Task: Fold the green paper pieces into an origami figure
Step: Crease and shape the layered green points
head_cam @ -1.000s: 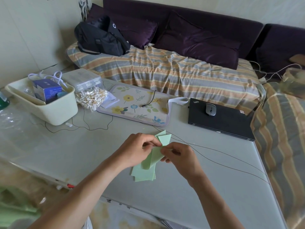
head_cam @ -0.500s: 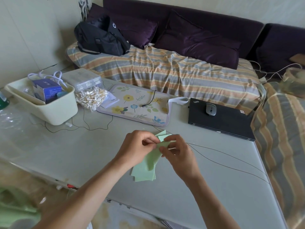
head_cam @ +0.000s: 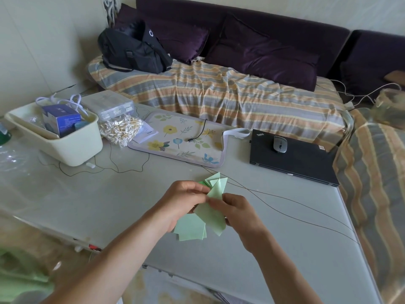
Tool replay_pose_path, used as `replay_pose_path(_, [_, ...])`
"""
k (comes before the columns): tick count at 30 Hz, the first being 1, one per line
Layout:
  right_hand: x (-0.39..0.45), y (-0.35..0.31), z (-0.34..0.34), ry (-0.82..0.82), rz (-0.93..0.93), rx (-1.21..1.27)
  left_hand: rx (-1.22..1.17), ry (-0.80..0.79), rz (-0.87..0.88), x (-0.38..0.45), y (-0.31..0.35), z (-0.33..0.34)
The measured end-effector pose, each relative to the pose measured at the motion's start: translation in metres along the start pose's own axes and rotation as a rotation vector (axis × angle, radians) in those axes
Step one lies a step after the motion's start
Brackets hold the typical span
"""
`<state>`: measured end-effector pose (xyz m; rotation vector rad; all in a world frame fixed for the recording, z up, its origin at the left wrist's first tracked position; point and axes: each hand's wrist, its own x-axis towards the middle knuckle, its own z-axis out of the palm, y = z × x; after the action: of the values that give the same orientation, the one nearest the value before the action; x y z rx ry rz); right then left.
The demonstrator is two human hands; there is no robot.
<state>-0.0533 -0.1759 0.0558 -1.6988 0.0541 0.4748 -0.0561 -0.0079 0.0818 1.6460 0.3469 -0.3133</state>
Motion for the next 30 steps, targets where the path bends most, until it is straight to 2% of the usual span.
replay_pose_path(7, [-0.0028,0.0000,-0.0001,-0.121,-0.012,-0.089,-0.023,0.054,0.070,0.0002,-0.0013,0.0009])
replay_pose_path(19, [-0.0025,-0.0018,0.0008,-0.069,-0.008,-0.068,-0.082,0.066,0.024,-0.0009,-0.0016,0.0020])
replay_pose_path(30, [-0.0030,-0.0020,0.0019,-0.072,-0.010,-0.100,0.068,0.129,0.106,0.0039,-0.0081,0.0017])
